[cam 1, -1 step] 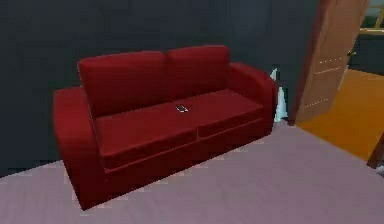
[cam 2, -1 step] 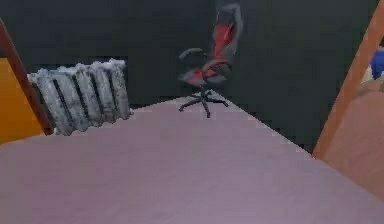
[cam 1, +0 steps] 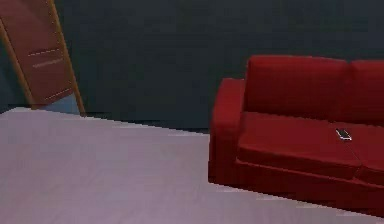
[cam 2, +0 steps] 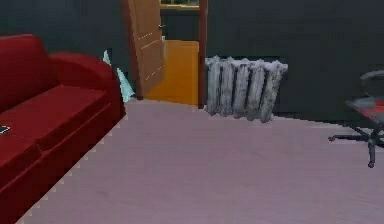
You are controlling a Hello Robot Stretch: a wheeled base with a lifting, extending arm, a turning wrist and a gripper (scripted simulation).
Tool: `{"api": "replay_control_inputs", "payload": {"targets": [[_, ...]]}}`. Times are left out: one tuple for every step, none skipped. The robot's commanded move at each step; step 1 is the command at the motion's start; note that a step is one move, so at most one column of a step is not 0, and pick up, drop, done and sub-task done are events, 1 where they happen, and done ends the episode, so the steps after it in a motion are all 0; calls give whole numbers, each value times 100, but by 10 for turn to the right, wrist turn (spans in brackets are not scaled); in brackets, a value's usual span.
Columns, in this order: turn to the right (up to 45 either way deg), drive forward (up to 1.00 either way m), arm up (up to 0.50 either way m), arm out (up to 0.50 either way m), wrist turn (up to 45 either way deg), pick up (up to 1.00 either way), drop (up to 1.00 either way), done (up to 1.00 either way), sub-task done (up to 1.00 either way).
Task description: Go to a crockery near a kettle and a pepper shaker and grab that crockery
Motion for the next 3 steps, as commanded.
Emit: {"api": "replay_control_inputs", "payload": {"targets": [[-390, 0, 0, 0, 0, 0, 0, 0, 0], [0, 100, 0, 0, 0, 0, 0, 0, 0], [0, 100, 0, 0, 0, 0, 0, 0, 0]]}}
